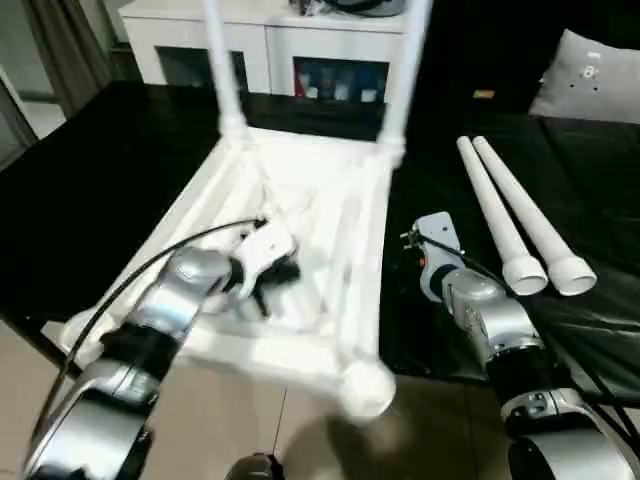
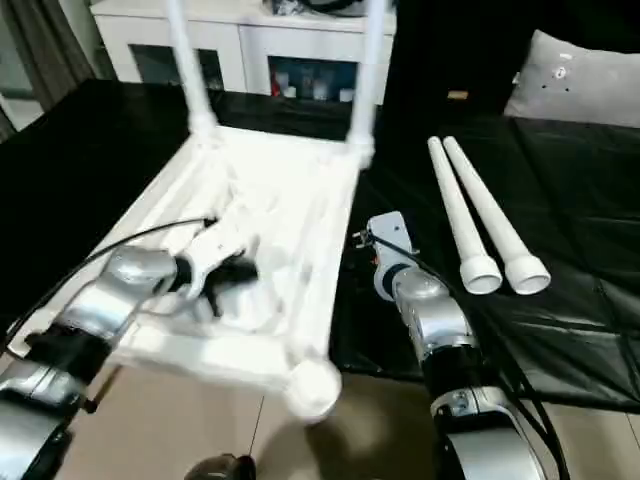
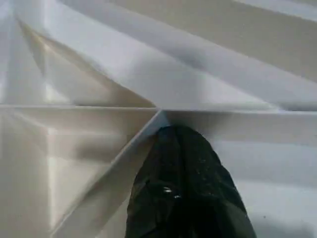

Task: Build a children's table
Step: Rotate table base

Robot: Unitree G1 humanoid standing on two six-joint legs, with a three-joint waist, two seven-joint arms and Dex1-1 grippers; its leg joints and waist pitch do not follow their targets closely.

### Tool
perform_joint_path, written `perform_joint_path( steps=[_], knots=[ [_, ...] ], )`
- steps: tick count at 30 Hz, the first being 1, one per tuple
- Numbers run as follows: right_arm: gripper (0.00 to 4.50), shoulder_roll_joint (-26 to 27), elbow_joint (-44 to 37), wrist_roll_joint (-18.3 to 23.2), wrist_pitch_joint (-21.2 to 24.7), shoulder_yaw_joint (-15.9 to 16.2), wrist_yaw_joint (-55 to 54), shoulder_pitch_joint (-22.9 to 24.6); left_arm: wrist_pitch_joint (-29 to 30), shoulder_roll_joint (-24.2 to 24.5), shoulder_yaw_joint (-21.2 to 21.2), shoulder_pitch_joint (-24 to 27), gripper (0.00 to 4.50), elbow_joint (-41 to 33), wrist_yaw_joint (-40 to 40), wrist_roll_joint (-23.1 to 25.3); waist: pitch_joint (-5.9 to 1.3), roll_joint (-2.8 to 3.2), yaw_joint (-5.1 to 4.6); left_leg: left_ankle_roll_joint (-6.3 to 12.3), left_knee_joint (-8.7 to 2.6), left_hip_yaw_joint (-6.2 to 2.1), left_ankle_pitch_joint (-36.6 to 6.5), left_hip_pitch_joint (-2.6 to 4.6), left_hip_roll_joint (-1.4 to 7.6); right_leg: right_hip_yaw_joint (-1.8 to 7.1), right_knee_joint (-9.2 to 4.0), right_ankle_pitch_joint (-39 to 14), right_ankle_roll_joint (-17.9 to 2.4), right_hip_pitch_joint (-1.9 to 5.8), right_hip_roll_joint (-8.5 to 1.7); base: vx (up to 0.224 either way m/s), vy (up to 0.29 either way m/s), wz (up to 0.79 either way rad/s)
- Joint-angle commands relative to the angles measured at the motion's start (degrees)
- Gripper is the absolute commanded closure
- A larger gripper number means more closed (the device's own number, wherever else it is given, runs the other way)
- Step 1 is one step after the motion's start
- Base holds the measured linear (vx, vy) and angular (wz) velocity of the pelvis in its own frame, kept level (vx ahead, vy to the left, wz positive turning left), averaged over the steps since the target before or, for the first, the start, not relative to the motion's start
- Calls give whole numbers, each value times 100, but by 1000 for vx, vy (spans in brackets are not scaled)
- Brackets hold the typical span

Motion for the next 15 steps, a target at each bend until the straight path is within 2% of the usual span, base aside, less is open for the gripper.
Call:
perform_joint_path(
  steps=[1,2,3,4,5,6,10,12,13,15],
  knots=[
    [0,-111,-278,68,27,-229,-181,34,-279,-101,260,-364,448,342,865,71,-446,-40,12,-144,-351,-61,-1802,252,216,228,-477,-1026,-954,179,-323,0,0,0],
    [0,-131,-386,143,1,-310,-161,70,-369,-184,316,-449,448,503,1074,60,-445,-42,5,-120,-352,-58,-1717,218,205,218,-480,-982,-929,198,-313,0,0,0],
    [0,-142,-455,204,-9,-360,-136,91,-475,-243,354,-517,448,656,1208,67,-455,-49,23,-101,-335,-50,-1702,240,208,220,-484,-946,-925,187,-314,0,0,0],
    [0,-174,-640,264,-85,-445,-142,128,-699,-375,409,-623,448,944,1500,76,-457,-37,14,-64,-332,-59,-1614,214,204,212,-470,-873,-939,210,-318,0,0,0],
    [0,-182,-692,279,-109,-468,-146,137,-774,-415,425,-657,448,1040,1589,83,-454,-53,15,-25,-318,-45,-1571,207,191,212,-492,-813,-901,203,-296,0,0,0],
    [0,-223,-829,290,-171,-485,-110,166,-869,-530,475,-730,448,1273,1837,77,-468,-49,26,-21,-320,-57,-1559,228,207,210,-475,-768,-912,208,-314,0,0,0],
    [0,-259,-1187,323,-123,-575,-133,267,-1136,-820,580,-872,448,1850,2464,43,-483,-71,6,168,-283,-49,-1309,188,184,197,-445,-329,-1019,235,-299,0,0,0],
    [0,-248,-1389,373,-142,-601,-87,347,-1199,-921,680,-913,448,1979,2622,-59,-494,-65,8,241,-269,-47,-1257,197,189,193,-440,-190,-1092,237,-305,0,0,0],
    [0,-193,-1707,421,-145,-624,-99,480,-1320,-995,879,-904,448,1914,2552,-287,-499,-65,13,297,-260,-44,-1214,196,189,190,-430,-85,-1149,247,-310,0,0,0],
    [0,-125,-2097,478,95,-619,-144,641,-1471,-1047,1108,-833,448,1742,2282,-564,-486,-69,15,353,-266,-44,-1235,198,199,185,-434,-49,-1245,233,-311,0,0,0]
  ],
)
